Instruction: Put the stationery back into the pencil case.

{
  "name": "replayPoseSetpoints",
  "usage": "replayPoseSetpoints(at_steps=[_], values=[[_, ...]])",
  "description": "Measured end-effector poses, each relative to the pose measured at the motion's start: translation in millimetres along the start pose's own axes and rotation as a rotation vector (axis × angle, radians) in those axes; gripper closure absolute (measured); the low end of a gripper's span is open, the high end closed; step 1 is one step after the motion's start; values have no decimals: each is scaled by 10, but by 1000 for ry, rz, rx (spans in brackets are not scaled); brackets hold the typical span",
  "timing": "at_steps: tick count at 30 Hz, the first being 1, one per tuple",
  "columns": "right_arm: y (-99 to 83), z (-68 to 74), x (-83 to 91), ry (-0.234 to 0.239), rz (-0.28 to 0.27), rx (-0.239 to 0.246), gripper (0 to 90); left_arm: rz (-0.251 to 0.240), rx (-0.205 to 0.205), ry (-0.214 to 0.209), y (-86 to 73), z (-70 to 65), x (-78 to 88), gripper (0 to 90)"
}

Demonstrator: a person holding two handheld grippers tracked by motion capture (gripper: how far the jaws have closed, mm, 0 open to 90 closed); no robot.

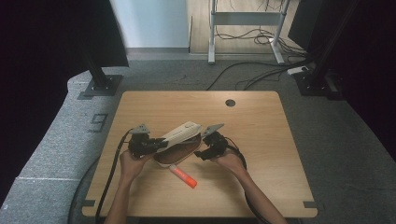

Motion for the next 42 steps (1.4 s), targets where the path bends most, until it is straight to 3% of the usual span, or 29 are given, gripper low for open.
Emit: replayPoseSetpoints(at_steps=[10,22,32,42], values=[[-70,131,39,25,-7,-28,184,3,-4,2,-2,-4,-1,751],[-111,381,39,53,-8,4,198,4,-6,4,-3,-5,-2,750],[-114,651,-7,112,-20,26,205,7,-7,4,-5,-7,-2,748],[-133,814,-81,133,-8,40,202,7,-7,3,-5,-7,-3,746]])
Point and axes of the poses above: each handheld gripper's, and its own axes: x roughly backward along the jaws, y roughly out of its top, z roughly to its left, the point moved 7 cm from there along -x, roughly forward along the jaws, and after that the axes turned 7 degrees about z, right-handed, at the moved point
